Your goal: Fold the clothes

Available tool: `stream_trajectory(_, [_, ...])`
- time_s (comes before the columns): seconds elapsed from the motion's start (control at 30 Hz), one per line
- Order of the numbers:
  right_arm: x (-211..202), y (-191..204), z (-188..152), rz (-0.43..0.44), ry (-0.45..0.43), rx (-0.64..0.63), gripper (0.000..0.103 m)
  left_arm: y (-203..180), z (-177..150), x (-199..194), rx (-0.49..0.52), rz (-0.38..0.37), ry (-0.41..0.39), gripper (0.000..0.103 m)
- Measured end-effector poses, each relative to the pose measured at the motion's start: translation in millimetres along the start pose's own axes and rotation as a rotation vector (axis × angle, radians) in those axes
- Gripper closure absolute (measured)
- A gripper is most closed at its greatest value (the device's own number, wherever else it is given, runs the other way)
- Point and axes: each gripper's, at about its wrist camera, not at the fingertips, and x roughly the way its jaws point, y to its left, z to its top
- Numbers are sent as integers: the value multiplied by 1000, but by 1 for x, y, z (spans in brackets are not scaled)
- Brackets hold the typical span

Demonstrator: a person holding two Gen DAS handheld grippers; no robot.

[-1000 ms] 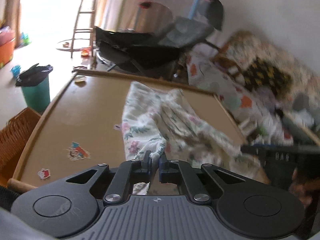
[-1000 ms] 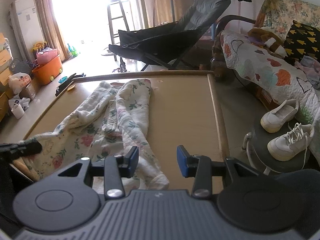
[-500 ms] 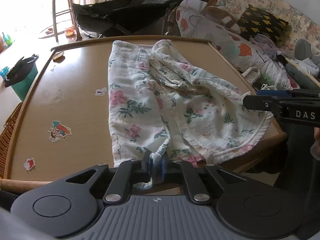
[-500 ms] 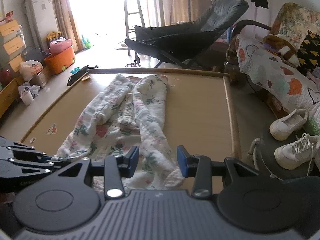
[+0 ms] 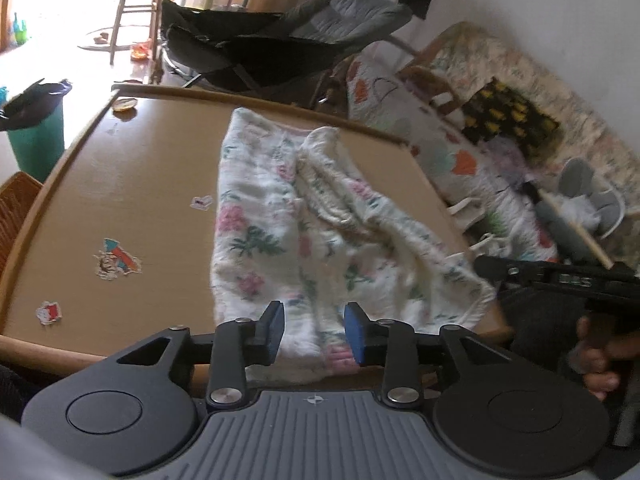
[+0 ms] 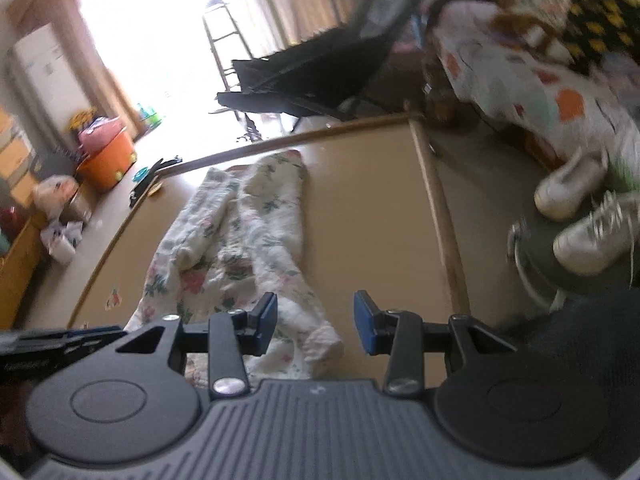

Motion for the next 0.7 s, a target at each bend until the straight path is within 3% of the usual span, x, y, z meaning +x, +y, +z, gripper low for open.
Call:
stream_trajectory(0.13, [15,-8,-1,23,65,61,62,-6,-2,2,20,-33,5,67])
stream_trajectory(0.33, [22,0,-5,66,98,27,66,-8,-4,5,18,-31,9,67])
stream_trajectory(0.4, [20,3,-5,81,100,7,74,-7,-4,7,10,-33,9,66])
stream_trajectory(0.47, [18,7,-5,91,93,-14,93,-7,-4,8,6,-32,10,66])
stream_trajectory(0.7, [8,20,-4,106,69,-80,97,-3,-2,9,1,-31,9,66])
